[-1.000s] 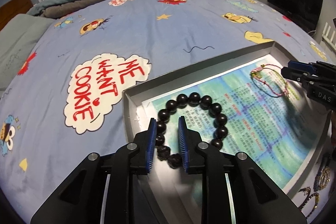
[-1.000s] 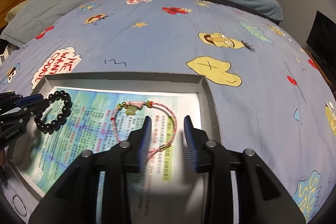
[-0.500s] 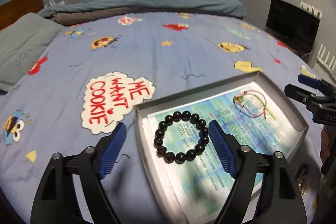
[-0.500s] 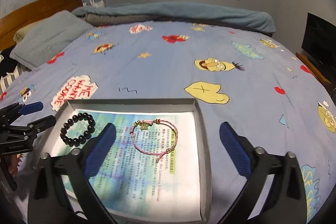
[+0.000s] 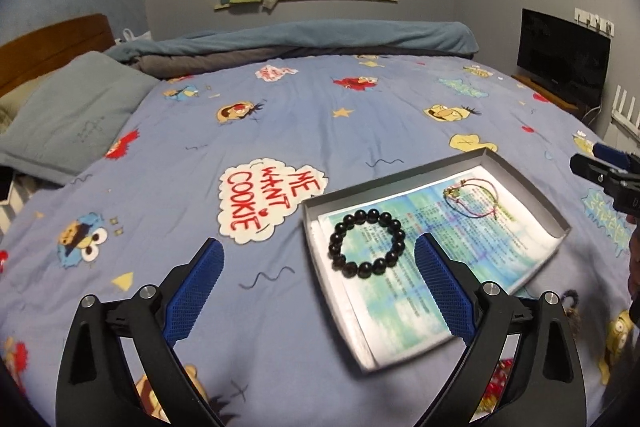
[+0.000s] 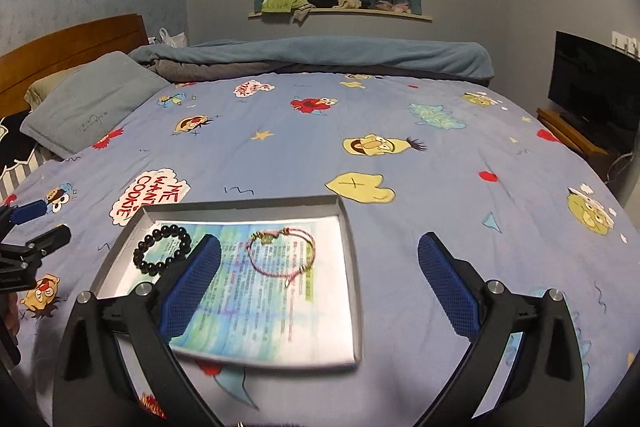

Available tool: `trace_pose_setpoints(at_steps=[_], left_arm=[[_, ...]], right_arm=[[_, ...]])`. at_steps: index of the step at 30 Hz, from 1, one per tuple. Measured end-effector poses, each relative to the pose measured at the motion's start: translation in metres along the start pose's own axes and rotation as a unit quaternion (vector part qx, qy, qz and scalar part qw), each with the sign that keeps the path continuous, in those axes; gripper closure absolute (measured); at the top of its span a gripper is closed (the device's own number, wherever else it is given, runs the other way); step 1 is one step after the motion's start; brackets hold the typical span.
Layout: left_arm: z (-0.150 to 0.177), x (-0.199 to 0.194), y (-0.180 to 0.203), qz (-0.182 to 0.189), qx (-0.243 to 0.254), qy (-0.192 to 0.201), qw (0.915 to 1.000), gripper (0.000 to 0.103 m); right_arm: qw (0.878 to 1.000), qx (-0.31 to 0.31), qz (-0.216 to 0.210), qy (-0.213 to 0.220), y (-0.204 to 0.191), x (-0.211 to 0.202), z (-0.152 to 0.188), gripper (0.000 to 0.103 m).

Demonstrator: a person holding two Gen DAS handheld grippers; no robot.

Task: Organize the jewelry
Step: 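Withdraw both tools from the tray toward the remaining jewelry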

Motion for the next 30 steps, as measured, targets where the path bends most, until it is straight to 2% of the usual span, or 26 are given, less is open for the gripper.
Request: trace_pose_setpoints(at_steps=[4, 8, 12, 16, 24, 30], left_arm=[[0.009, -0.021, 0.004, 0.008, -0.003, 0.004, 1.0, 0.007], [0.021, -0.042, 0.01, 0.0, 0.002, 0.003, 1.0, 0.007], [0.041, -0.061, 0.01, 0.011, -0.013, -0.003, 0.9998, 0.007], [0.057, -0.075, 0.007, -0.003, -0.013, -0.008, 0.9999, 0.007], [0.087, -0.092, -0.004, -0.017, -0.041, -0.006, 0.999, 0.007], [0.118, -0.087, -0.002, -0.008, -0.047, -0.022, 0.9986, 0.007]], right_arm=[[1.0, 0.003, -0.004, -0.007, 0.006, -0.016, 0.012, 0.006], [1.0, -0.009, -0.006, -0.005, 0.013, -0.037, 0.022, 0.006], [1.0, -0.016, -0.006, 0.0, 0.023, -0.058, 0.032, 0.006], [1.0, -0.017, -0.006, -0.006, 0.031, -0.07, 0.041, 0.006], [1.0, -0.017, 0.003, -0.004, 0.041, -0.089, 0.067, 0.006], [0.999, -0.03, 0.003, -0.015, 0.031, -0.088, 0.094, 0.006]])
Point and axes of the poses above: each gripper's, at about its wrist camera, not at the fingertips, and x roughly the way its jaws point, y to its right, z to its underside, the point moved 3 cm from there along x, roughly the way its jaws point, and after that the axes turned 12 degrees about z, right-handed, at the moved point
